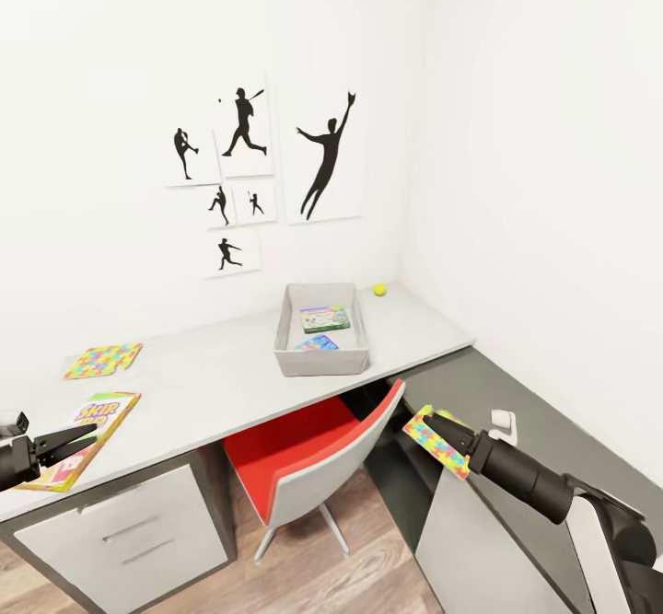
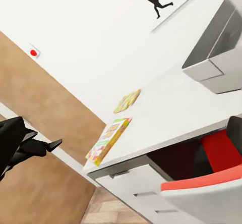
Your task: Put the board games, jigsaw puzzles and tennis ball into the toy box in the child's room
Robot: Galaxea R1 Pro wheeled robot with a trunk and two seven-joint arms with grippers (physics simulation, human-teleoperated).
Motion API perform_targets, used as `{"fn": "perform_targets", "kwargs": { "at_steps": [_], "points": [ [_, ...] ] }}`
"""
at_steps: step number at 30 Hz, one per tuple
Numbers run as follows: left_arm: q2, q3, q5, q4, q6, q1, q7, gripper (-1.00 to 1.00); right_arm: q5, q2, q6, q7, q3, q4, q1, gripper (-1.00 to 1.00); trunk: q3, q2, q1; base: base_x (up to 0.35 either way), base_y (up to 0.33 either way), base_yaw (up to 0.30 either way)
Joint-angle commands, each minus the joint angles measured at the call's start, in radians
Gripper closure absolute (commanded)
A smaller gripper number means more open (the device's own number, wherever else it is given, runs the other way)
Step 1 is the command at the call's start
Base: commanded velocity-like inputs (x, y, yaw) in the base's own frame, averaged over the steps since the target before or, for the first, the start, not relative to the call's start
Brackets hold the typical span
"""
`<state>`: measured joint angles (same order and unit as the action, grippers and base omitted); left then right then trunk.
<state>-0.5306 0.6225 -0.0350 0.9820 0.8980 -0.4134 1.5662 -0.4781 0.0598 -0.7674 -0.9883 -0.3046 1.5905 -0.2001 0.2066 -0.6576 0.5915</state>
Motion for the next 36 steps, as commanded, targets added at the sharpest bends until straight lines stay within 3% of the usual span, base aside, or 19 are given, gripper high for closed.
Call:
{"fn": "perform_targets", "kwargs": {
  "at_steps": [1,12,21,27,36],
  "points": [
    [0.0,0.0,0.001,0.0,0.01,-0.001,0.005,-1.0,-0.003,0.0,-0.006,-0.001,-0.001,0.0,-0.001,-1.0,0.002,-0.001,0.0,0.0,0.122,0.0],
    [-0.001,0.001,0.001,-0.002,0.012,-0.001,0.005,-1.0,-0.003,0.0,-0.006,-0.001,-0.001,0.0,-0.001,-1.0,0.002,-0.001,0.0,0.0,0.226,0.0],
    [-0.001,0.003,-0.001,-0.002,0.013,-0.001,0.005,-1.0,-0.002,-0.001,-0.007,0.001,0.0,0.0,-0.001,-1.0,0.002,-0.001,0.0,0.0,0.024,0.0],
    [-0.002,0.017,-0.003,-0.002,0.025,-0.001,0.005,-1.0,-0.005,0.002,-0.015,0.036,-0.003,-0.037,-0.002,-1.0,0.02,-0.043,0.023,0.0,0.002,0.0],
    [-0.001,0.019,0.0,0.005,0.088,-0.001,0.005,-1.0,-0.015,-0.003,-0.013,0.15,-0.011,-0.2,-0.004,-1.0,0.049,-0.106,0.058,0.0,0.0,0.0]
  ]
}}
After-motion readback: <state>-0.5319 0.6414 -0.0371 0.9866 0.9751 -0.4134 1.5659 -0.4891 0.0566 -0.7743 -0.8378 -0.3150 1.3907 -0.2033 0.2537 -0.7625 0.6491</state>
